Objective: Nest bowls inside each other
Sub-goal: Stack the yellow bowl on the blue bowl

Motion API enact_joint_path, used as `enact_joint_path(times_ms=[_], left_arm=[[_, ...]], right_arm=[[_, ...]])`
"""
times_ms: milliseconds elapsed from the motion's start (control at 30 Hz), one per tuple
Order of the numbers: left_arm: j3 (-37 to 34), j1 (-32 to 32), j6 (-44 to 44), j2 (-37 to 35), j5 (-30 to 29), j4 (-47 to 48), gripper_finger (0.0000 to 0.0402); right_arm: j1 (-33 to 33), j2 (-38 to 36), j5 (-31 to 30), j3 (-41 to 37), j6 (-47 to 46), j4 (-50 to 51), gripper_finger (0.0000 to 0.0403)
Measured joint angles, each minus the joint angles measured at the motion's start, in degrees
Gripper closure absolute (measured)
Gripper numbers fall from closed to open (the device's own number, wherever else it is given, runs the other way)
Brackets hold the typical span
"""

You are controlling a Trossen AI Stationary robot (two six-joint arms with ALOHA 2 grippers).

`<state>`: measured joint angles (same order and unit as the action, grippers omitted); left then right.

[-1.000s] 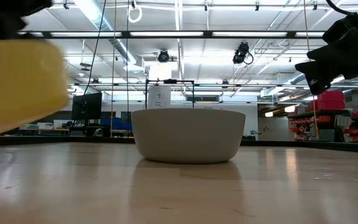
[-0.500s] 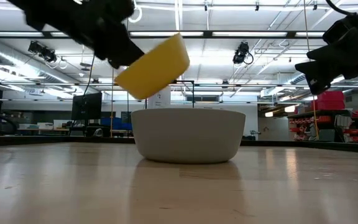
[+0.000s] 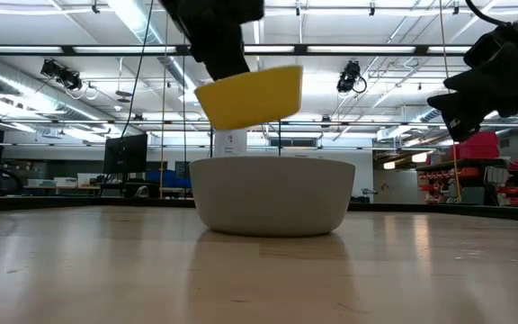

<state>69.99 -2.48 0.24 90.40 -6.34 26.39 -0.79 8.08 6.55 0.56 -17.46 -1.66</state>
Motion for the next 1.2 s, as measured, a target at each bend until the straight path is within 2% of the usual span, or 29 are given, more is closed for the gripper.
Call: enact_joint_path(times_ms=[67, 233, 367, 667, 1033, 1200], left_arm=[[4.4, 0.5, 0.9, 3.3, 0.6, 5.2, 0.0396], [11.5, 0.9, 1.9, 8.5, 4.1, 10.5, 0.0396], [13.9, 2.1, 1.6, 9.9, 8.7, 12.8, 0.0396], [14.0, 6.9, -0.3, 10.1, 18.9, 12.4, 0.0396], [14.0, 6.9, -2.2, 10.1, 23.8, 11.4, 0.0396], [12.3, 7.4, -4.4, 10.0, 27.5, 7.0, 0.0396]], right_arm=[[0.0, 0.7, 0.1, 0.0, -0.7, 0.0, 0.024], [0.0, 2.8, 0.2, 0.0, -1.5, 0.0, 0.0237], [0.0, 4.2, 0.2, 0.0, -1.7, 0.0, 0.0239], [0.0, 5.9, 0.2, 0.0, -2.2, -0.1, 0.024], [0.0, 6.0, 0.4, 0.0, -2.7, -0.1, 0.0242], [0.0, 6.0, 1.8, 0.0, -2.9, -0.3, 0.0238]])
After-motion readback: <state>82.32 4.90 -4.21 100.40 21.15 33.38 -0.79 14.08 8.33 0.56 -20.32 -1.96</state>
